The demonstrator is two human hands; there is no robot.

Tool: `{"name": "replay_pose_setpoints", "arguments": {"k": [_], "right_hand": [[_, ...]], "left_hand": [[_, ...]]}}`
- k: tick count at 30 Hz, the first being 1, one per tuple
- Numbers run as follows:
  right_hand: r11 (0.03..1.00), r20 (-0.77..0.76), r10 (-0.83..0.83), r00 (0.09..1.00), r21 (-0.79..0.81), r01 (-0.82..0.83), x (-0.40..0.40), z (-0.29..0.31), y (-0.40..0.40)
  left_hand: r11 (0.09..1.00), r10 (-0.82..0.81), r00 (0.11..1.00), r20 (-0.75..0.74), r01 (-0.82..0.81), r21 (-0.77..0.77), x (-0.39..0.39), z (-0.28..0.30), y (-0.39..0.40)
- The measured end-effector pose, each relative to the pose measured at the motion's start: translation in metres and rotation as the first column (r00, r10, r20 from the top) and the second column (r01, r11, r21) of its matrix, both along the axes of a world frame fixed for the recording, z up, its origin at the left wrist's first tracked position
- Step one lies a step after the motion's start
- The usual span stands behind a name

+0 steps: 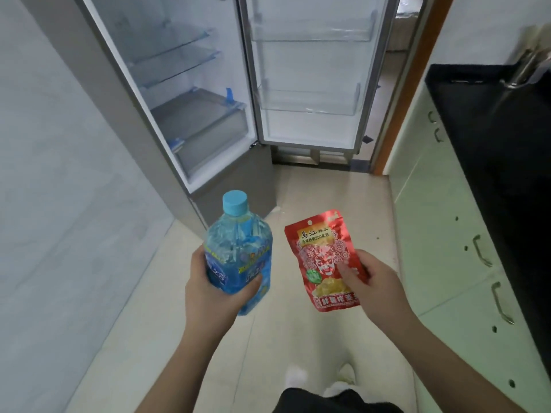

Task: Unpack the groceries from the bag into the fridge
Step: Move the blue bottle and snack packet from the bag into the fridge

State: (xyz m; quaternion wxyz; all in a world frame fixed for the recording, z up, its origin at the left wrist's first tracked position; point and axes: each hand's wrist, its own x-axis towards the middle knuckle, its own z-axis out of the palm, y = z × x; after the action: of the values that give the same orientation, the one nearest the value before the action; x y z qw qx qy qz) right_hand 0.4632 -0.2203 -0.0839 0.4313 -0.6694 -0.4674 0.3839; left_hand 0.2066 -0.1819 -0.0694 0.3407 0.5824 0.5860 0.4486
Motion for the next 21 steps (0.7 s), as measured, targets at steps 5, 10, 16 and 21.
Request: {"name": "replay_pose_setpoints", "arguments": {"k": [5,10,16,21], "right_hand": [[0.997,0.006,0.077,0.997,0.01,-0.077,0.019,-0.007,0.065],[0.994,0.005,0.099,0.995,0.05,-0.099,0.052,-0.003,0.13],[0.98,0.012,0.194,0.981,0.043,-0.194,0.083,0.004,0.19],[0.965,-0.016,0.261,0.965,0.03,-0.26,0.079,0.006,0.235]], "left_hand": [[0.995,0.093,0.995,-0.019,-0.093,-0.028,0.017,-0.003,0.039],[0.987,0.155,0.987,-0.034,-0.157,-0.046,0.047,0.007,0.084],[0.971,0.237,0.971,0.004,-0.237,-0.037,0.072,0.023,0.126],[0.952,0.306,0.951,0.043,-0.304,-0.04,0.069,0.027,0.156]]}}
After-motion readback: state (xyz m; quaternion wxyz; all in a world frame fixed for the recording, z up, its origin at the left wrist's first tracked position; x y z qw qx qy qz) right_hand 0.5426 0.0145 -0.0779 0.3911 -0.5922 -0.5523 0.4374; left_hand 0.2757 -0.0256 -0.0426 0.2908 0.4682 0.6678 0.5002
